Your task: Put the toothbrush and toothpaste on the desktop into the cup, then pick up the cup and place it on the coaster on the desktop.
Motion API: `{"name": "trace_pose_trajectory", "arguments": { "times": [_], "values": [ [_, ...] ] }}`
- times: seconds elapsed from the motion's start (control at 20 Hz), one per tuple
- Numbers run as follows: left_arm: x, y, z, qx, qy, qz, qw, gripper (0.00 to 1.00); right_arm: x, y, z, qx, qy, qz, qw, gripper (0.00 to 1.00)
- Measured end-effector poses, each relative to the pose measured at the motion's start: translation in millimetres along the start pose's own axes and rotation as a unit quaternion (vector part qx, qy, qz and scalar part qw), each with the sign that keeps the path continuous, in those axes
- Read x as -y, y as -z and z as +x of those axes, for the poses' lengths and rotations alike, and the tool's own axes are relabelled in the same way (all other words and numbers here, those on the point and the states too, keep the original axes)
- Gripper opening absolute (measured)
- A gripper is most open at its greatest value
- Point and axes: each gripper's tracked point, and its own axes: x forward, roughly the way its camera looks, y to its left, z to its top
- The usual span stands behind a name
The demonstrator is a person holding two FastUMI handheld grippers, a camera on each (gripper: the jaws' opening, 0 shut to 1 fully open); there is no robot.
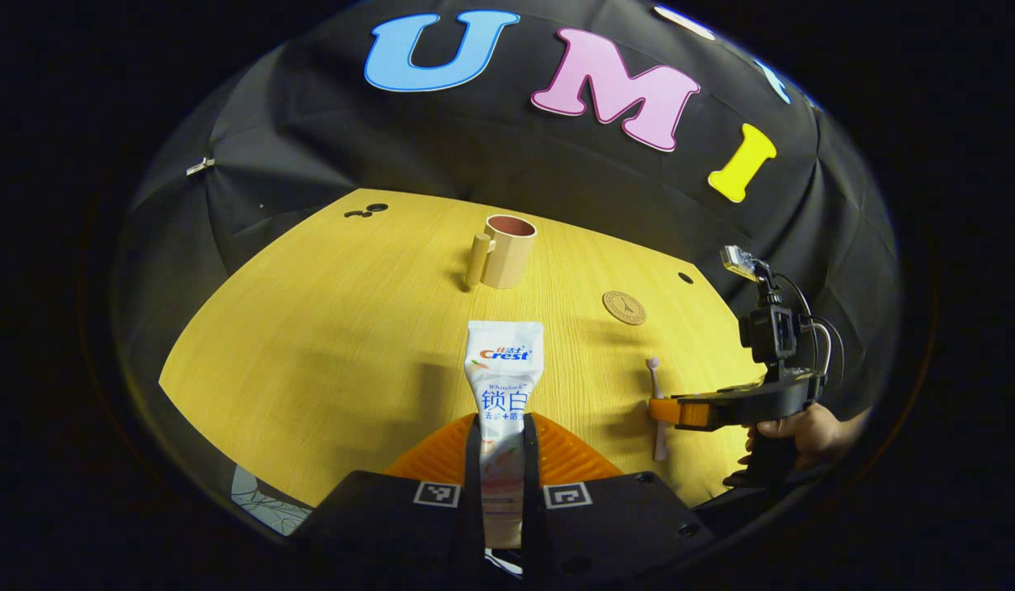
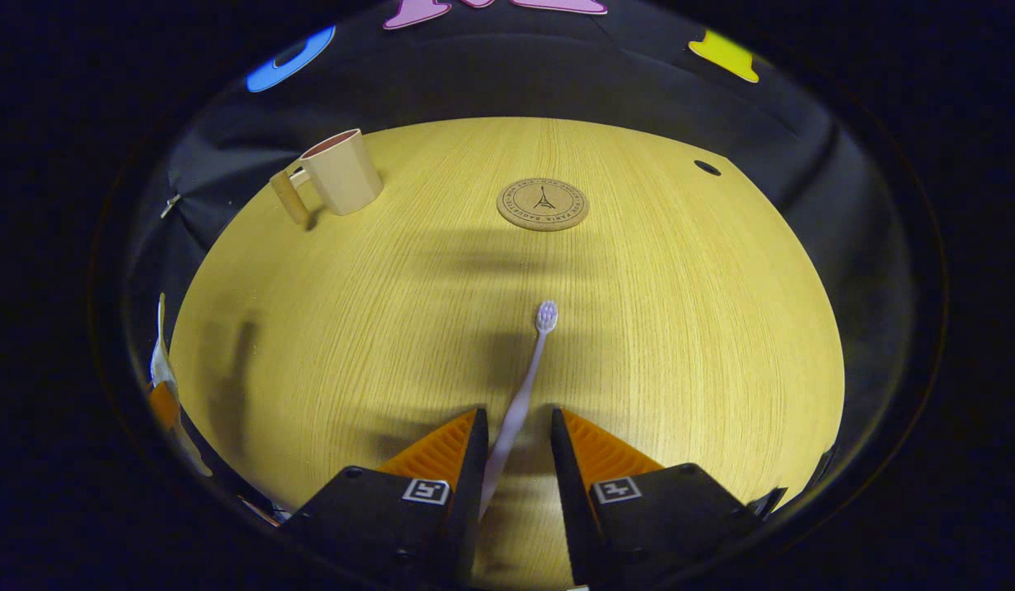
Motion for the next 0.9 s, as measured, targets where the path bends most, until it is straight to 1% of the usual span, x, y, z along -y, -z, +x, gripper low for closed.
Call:
{"name": "trace_pose_trajectory", "arguments": {
  "times": [0.05, 0.1, 0.25, 0.4, 0.45, 0.55, 0.75, 0.85, 0.9],
  "values": [
    [-0.3, 2.4, -1.3, 0.001, -0.001, 0.003, 1.000, 0.22, -0.9, -0.3, -1.4, 0.000, 0.002, 0.000, 1.000, 0.31],
    [-0.2, 3.1, -2.4, 0.001, -0.001, 0.004, 1.000, 0.22, -1.3, 0.2, 0.5, -0.002, 0.002, 0.000, 1.000, 0.24],
    [0.8, 10.6, -6.8, -0.004, 0.004, 0.003, 1.000, 0.23, -11.3, 0.3, -1.9, -0.005, -0.034, -0.004, 0.999, 0.09],
    [-0.8, 15.4, -6.6, -0.011, 0.006, -0.006, 1.000, 0.22, -15.2, 8.1, -8.7, -0.024, -0.070, -0.032, 0.997, 0.06],
    [-1.7, 16.3, -5.1, -0.013, 0.006, -0.011, 1.000, 0.23, -14.2, 10.1, -8.5, -0.027, -0.077, -0.044, 0.996, 0.06],
    [-2.7, 12.0, -2.3, -0.012, 0.008, -0.021, 1.000, 0.22, -10.1, 12.4, -10.6, -0.029, -0.077, -0.050, 0.995, 0.06],
    [-6.8, -20.5, 2.9, 0.014, 0.010, -0.029, 0.999, 0.22, -6.6, 3.5, -18.9, -0.024, -0.086, -0.016, 0.996, 0.06],
    [-9.0, -45.9, 4.6, 0.035, 0.010, -0.027, 0.999, 0.22, -4.9, -5.5, -23.9, -0.014, -0.093, -0.014, 0.995, 0.06],
    [-11.1, -65.8, 8.2, 0.052, 0.010, -0.025, 0.998, 0.23, -2.8, -10.8, -28.2, -0.009, -0.097, -0.018, 0.995, 0.06]
  ]
}}
